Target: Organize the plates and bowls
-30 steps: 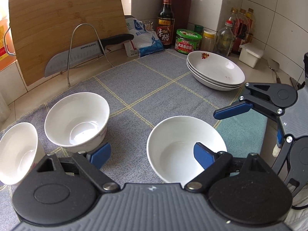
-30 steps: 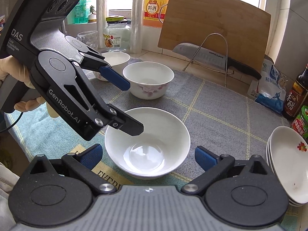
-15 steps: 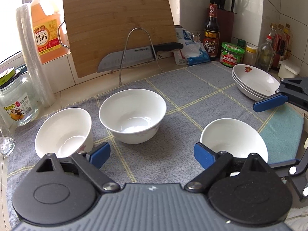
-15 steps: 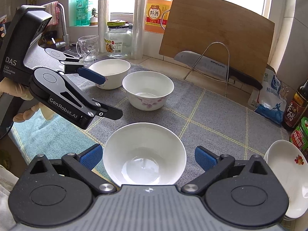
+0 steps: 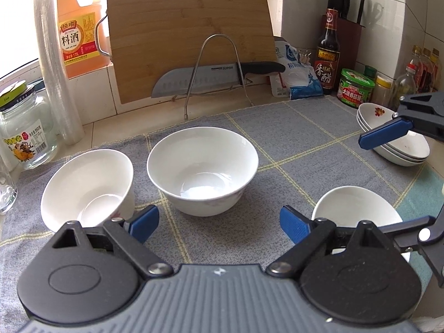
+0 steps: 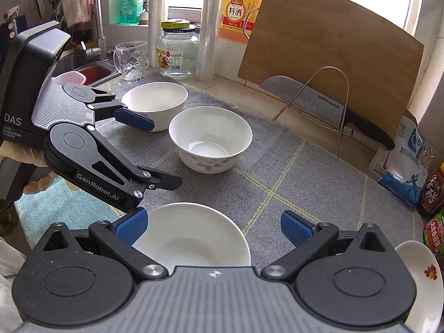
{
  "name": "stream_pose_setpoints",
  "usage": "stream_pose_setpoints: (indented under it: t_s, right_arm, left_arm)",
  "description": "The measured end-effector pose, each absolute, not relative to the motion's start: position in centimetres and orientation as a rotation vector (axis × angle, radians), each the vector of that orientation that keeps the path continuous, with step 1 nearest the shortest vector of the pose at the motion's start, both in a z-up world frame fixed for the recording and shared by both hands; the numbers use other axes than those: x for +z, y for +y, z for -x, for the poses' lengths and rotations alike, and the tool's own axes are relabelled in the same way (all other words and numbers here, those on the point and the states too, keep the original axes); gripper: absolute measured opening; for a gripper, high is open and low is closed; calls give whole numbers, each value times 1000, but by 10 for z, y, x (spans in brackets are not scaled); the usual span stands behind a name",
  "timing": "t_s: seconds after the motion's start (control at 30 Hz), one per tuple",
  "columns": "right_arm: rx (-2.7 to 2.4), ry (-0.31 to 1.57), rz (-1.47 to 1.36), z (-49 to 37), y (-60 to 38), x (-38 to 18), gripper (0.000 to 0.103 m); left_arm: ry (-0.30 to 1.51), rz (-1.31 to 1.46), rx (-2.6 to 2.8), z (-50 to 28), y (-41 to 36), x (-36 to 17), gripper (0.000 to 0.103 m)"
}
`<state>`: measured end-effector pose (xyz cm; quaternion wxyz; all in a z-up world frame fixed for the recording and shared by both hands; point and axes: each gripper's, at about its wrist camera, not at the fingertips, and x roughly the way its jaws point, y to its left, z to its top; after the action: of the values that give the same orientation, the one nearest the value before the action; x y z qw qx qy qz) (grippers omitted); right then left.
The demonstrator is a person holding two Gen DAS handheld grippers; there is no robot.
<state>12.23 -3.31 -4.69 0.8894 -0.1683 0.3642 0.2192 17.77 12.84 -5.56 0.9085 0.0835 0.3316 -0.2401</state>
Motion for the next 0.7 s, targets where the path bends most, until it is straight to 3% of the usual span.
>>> stream_pose_setpoints:
  t_s: [0.7]
  right_arm:
    - [568, 794, 423, -220, -30, -48, 103]
  left_arm:
    - [683, -156, -412, -208, 119, -72, 94]
